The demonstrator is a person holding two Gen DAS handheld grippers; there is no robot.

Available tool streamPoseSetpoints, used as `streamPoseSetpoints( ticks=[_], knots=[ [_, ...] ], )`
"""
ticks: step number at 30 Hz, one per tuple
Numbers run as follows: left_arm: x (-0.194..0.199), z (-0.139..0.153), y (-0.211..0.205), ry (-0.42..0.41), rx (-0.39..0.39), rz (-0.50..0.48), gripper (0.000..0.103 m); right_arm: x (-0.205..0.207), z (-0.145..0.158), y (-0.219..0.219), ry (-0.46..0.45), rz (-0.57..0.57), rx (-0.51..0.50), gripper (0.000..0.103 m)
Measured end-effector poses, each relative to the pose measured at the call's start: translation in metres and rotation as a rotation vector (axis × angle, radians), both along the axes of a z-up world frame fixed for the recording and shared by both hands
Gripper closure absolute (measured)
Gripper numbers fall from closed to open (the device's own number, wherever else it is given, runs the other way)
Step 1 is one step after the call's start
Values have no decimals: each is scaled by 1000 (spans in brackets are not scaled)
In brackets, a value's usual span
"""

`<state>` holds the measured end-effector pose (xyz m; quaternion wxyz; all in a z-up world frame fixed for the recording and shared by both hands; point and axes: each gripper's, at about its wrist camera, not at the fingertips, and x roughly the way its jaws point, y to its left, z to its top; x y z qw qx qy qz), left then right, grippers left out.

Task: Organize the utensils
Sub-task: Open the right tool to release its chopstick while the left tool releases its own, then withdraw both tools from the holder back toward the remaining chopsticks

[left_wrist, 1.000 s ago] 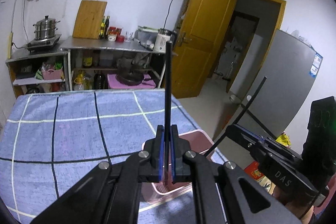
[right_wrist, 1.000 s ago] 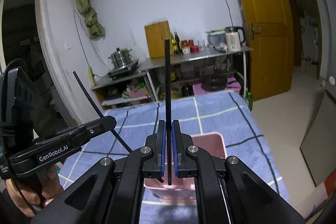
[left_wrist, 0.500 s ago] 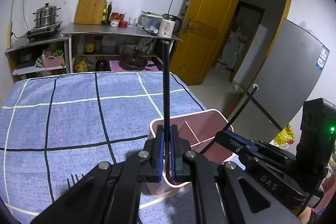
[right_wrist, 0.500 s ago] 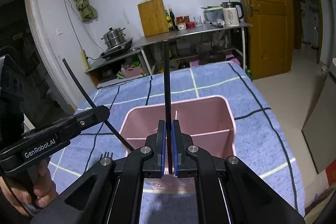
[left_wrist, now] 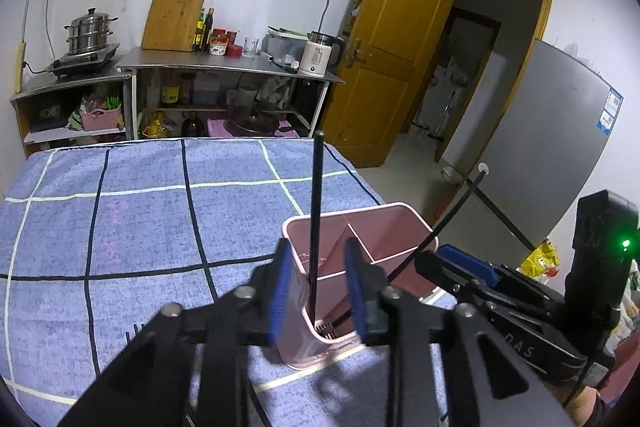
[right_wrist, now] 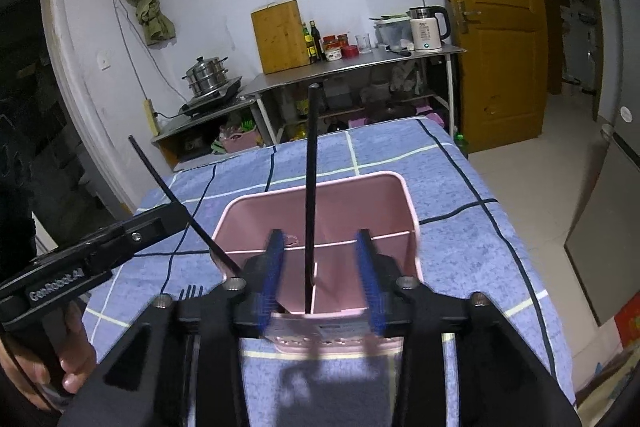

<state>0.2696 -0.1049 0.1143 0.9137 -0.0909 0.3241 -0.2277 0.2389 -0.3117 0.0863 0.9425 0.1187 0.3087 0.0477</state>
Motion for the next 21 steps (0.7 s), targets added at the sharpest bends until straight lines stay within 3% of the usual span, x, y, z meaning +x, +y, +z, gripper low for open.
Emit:
streamPoseSetpoints(
  ticks=[7,12,21],
  knots=[
    [-33,12,25,-83,-57,28,63,-28,10,2,-62,1,11,59],
    [-70,18,42,-185,-13,74,57,-50,14,14,-78,42,25,59],
    [-118,4,81,-198,26,136,56,-88,12,52,-99,135,-23,59]
  ],
)
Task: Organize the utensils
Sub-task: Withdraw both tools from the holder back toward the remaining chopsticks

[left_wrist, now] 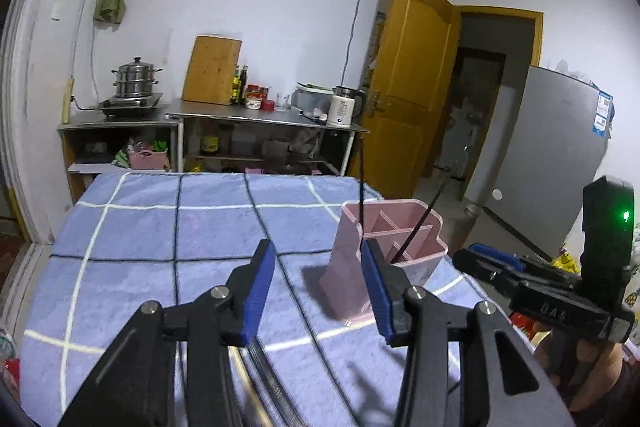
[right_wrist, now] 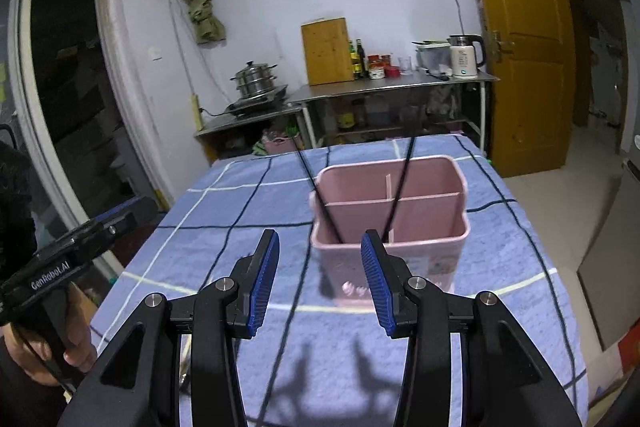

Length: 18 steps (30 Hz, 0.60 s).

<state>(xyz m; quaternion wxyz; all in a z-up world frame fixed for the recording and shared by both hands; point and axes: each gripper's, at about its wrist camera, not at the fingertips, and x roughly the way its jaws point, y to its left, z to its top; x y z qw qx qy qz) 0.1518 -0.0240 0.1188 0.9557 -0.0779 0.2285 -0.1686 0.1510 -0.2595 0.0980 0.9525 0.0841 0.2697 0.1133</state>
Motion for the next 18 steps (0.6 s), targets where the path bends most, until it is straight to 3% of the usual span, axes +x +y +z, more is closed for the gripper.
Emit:
streamPoseSetpoints(
  ticks=[7,11,18],
  knots=[
    [-33,-24,20,7,20,63,56,-22,-20,28,30,38,-23,59],
    [-49,-43,27,32,72,125,56,-31,-36,45,56,68,-43,59],
    [-58,-62,36,69,107,168,56,-41,-52,63,82,96,-57,59]
  ],
)
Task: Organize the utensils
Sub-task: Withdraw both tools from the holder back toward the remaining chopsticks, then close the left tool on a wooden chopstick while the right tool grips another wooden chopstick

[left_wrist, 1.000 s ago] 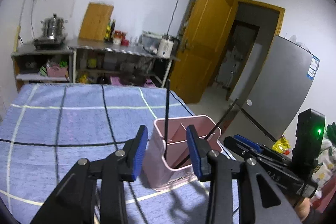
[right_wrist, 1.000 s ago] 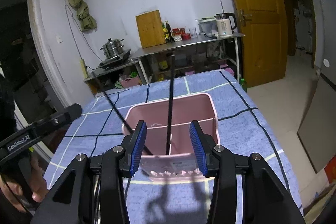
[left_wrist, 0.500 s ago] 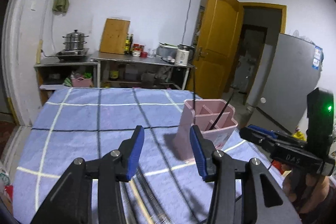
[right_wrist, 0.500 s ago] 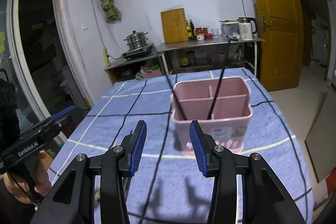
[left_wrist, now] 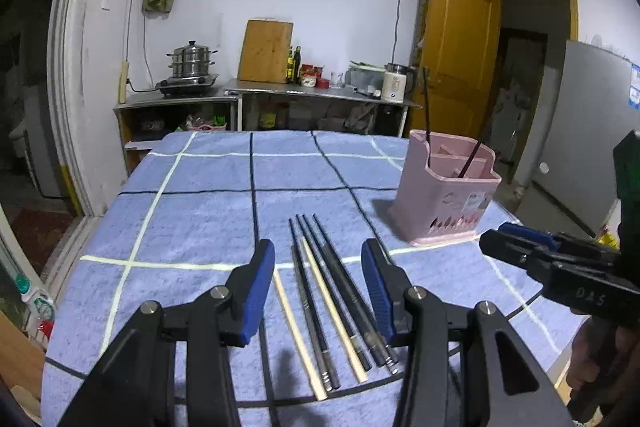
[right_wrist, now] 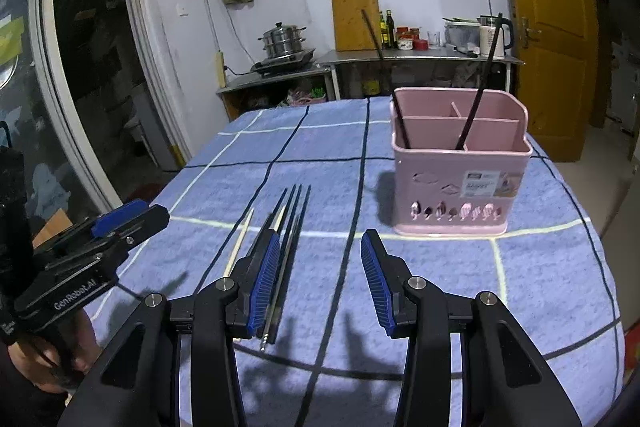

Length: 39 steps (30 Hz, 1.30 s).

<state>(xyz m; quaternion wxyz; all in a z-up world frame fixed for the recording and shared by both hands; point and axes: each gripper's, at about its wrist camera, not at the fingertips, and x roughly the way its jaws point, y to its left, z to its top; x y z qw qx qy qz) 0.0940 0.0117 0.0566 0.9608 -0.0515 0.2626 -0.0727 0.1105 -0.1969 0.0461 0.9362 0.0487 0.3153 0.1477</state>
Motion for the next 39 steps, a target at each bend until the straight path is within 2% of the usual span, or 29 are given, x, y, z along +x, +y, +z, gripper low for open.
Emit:
streamPoseSetpoints(
  ticks=[7,10,12,14,21,24,29,34,39],
  knots=[
    [4,-21,12,99,-40,43,56,-2,-10,14,20,39,-5,59],
    [8,-28,14,130,-56,23,56,1,-15,18,32,51,-11,59],
    [12,-32,12,144,-35,18,49,4,-19,19,43,56,-7,59],
    [17,-37,12,155,-29,6,48,8,-23,23,55,59,-6,60],
    [49,-61,23,246,-65,14,48,21,-33,30,86,68,-3,69],
    [64,-69,26,266,-71,17,52,30,-39,31,108,63,-3,76],
    [79,-77,29,291,-89,16,59,45,-48,32,134,62,2,80],
    [91,-77,25,302,-118,-25,73,58,-58,35,165,65,16,87],
    [104,-83,20,323,-111,-32,76,68,-70,39,194,71,19,88]
  ],
)
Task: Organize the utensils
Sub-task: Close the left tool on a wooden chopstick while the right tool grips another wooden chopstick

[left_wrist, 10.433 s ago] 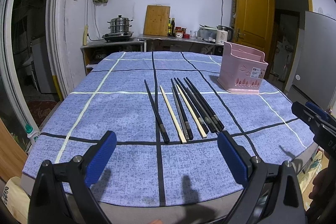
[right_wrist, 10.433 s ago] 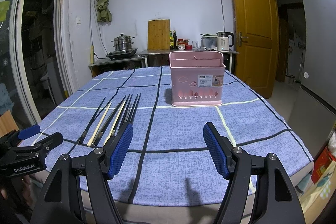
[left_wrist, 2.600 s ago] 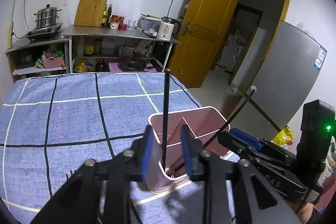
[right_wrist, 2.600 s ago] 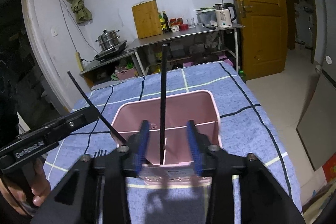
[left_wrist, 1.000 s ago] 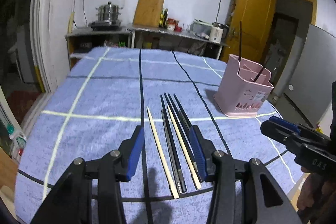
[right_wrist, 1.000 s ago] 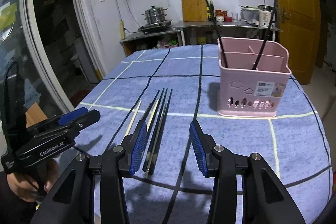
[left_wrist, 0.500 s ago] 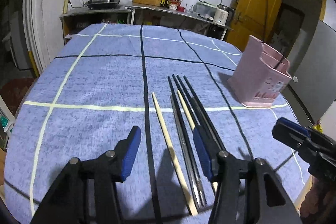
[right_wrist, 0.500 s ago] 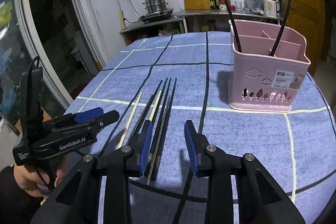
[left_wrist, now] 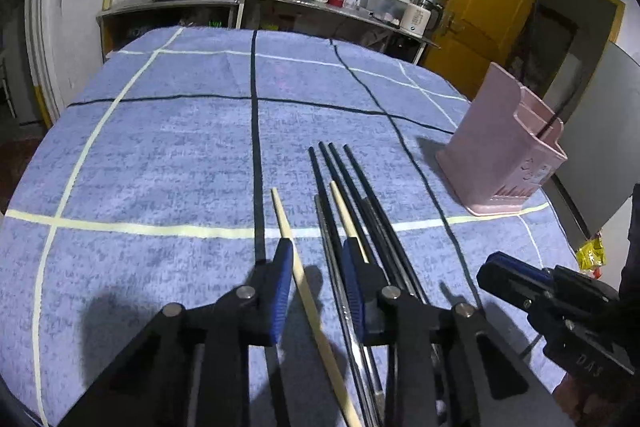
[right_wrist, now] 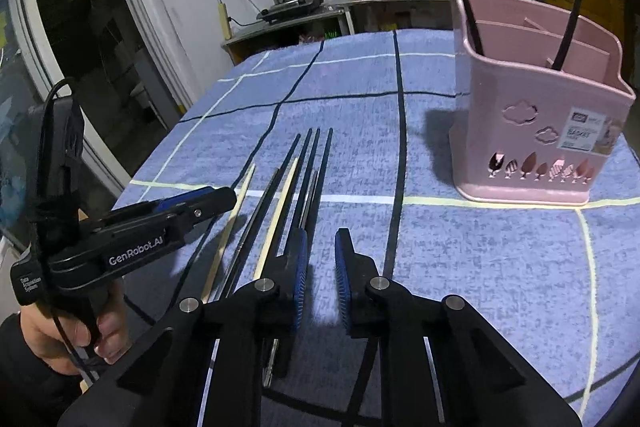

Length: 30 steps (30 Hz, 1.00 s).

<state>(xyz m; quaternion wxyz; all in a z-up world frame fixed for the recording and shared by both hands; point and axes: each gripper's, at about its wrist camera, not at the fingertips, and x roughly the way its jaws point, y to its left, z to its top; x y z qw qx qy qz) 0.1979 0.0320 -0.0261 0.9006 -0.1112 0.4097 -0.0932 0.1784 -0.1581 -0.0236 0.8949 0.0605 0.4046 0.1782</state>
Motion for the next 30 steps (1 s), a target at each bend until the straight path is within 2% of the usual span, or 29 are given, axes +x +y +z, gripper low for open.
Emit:
streamPoseSetpoints(
  ticks=[8,19,24,30],
  knots=[
    [19,-13,-2,49,42,26,76,6,-4,5,12,13,14,88],
    [30,-18,5,55,67,35,93,22,-3,20,13,41,23,88],
    [24,-17,18,56,75,54,93,39,-6,38,27,80,34,92],
    [18,-18,36,62,59,72,93,60,-19,59,71,121,26,92]
  ],
)
